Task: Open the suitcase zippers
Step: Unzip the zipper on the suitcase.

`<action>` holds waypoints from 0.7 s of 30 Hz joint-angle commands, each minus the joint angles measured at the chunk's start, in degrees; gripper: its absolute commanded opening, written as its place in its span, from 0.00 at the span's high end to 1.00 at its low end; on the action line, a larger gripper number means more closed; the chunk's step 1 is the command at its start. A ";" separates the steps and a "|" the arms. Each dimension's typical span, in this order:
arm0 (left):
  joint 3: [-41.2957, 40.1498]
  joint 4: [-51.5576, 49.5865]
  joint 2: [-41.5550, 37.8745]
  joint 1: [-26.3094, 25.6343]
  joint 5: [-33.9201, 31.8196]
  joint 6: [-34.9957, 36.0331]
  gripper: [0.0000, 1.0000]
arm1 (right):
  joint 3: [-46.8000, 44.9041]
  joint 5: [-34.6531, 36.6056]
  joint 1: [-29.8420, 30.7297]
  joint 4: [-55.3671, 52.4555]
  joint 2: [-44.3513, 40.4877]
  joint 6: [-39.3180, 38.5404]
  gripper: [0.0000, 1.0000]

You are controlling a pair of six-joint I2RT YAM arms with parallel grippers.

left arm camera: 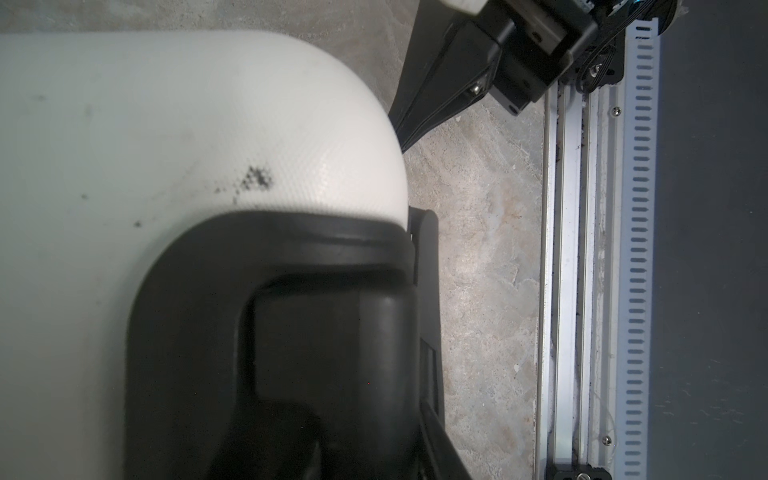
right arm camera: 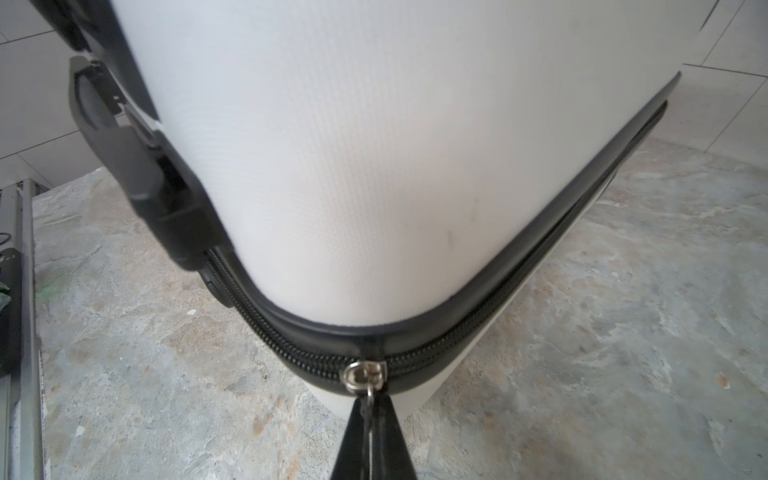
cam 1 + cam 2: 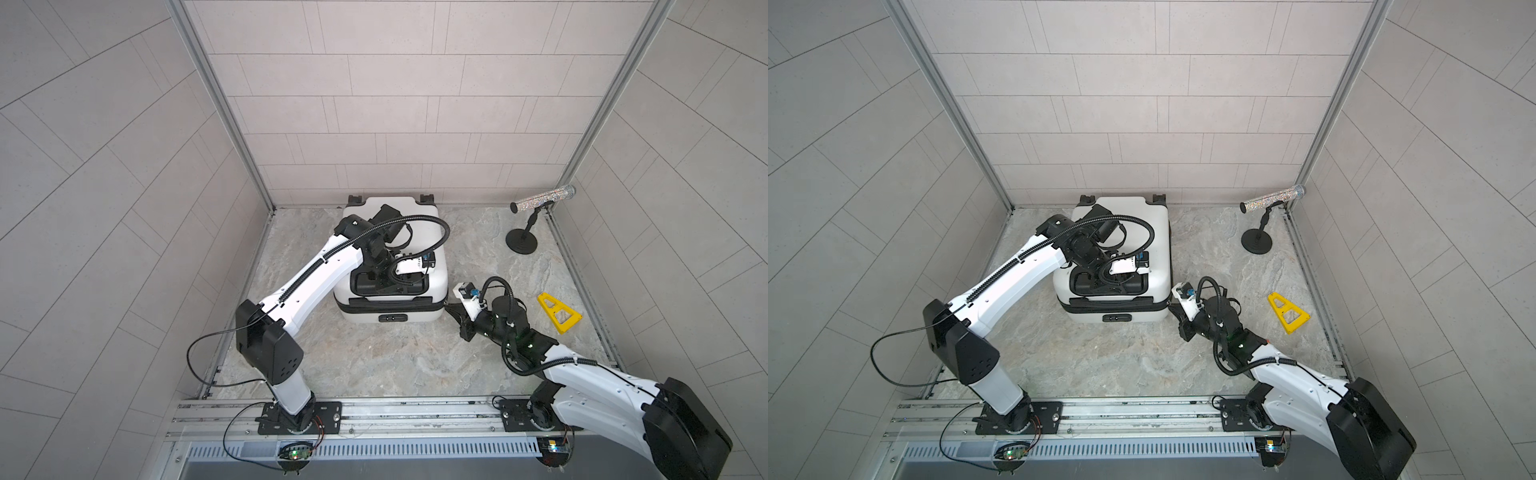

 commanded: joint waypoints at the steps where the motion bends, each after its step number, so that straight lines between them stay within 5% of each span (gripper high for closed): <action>1: 0.47 3.09 -5.38 -0.22 2.91 -0.28 0.93 | 4.31 5.66 -1.03 -7.54 -0.32 2.17 1.00; 14: -3.61 3.27 -8.60 -0.39 4.78 1.79 0.93 | 7.26 7.65 -4.26 -8.32 1.27 3.01 1.00; 21: -8.93 3.44 -10.95 -2.26 10.50 5.53 0.93 | 13.94 6.56 -6.16 -6.06 10.00 1.83 1.00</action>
